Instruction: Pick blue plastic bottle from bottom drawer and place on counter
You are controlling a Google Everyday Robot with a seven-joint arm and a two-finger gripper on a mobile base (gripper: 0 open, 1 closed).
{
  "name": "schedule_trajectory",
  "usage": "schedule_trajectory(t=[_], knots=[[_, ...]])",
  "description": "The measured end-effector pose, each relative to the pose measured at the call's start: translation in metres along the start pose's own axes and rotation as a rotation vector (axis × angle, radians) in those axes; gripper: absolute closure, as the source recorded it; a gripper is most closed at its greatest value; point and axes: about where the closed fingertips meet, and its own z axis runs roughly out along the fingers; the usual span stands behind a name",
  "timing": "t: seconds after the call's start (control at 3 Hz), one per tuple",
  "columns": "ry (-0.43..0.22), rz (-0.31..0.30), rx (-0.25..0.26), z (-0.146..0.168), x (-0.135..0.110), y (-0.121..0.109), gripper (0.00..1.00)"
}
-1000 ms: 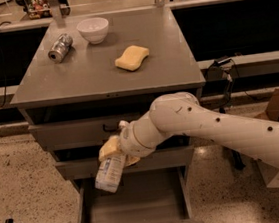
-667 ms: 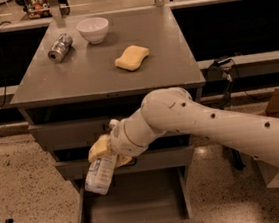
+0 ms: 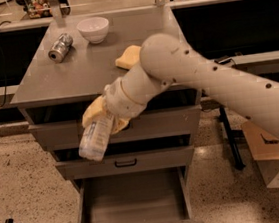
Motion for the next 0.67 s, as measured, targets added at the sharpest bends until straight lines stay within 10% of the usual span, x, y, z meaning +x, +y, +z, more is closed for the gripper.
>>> schedule_trajectory(t=[0.67], knots=[[0.0,0.0,0.04,-0.039,0.084,-0.054,1.0]])
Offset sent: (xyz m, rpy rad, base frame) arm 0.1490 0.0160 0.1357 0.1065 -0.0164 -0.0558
